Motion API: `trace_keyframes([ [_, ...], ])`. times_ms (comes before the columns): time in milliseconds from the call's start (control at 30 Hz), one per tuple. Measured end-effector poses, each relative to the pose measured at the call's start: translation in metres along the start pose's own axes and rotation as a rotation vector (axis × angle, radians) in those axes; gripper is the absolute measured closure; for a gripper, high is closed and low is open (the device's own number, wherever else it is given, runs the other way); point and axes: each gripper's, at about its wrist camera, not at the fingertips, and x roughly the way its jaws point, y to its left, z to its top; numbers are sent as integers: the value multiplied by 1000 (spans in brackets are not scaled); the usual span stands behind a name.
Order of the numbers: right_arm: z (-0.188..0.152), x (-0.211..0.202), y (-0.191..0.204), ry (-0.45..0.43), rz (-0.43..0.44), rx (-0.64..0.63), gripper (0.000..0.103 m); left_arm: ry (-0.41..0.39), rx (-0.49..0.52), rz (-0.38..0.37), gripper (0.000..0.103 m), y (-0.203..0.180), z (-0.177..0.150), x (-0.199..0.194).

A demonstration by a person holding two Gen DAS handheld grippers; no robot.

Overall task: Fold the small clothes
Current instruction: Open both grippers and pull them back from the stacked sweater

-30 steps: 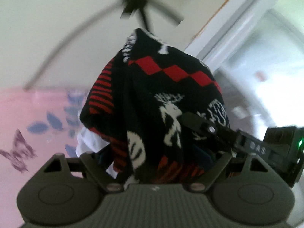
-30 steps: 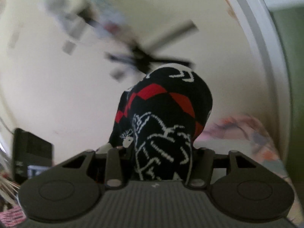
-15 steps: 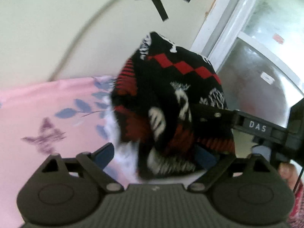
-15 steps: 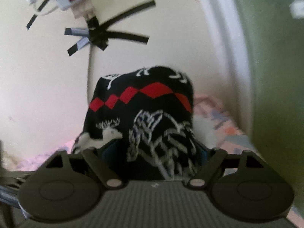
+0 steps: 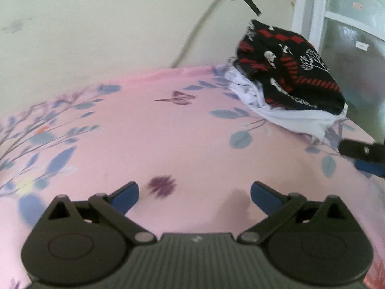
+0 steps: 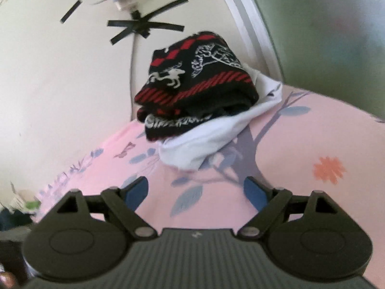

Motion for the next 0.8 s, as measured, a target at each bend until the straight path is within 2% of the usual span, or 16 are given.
trace_keyframes([
  [200,-38,-28,32,-23,-45,-51,18,-41,21,74,0,9,-24,-33],
  [367,-48,-38,37,-39,-79,-35,17,-50,38,121,0,14,-37,-47],
  [800,-61,-49,43,-77,-163,1,17,-69,30,138,0,18,-44,-55],
])
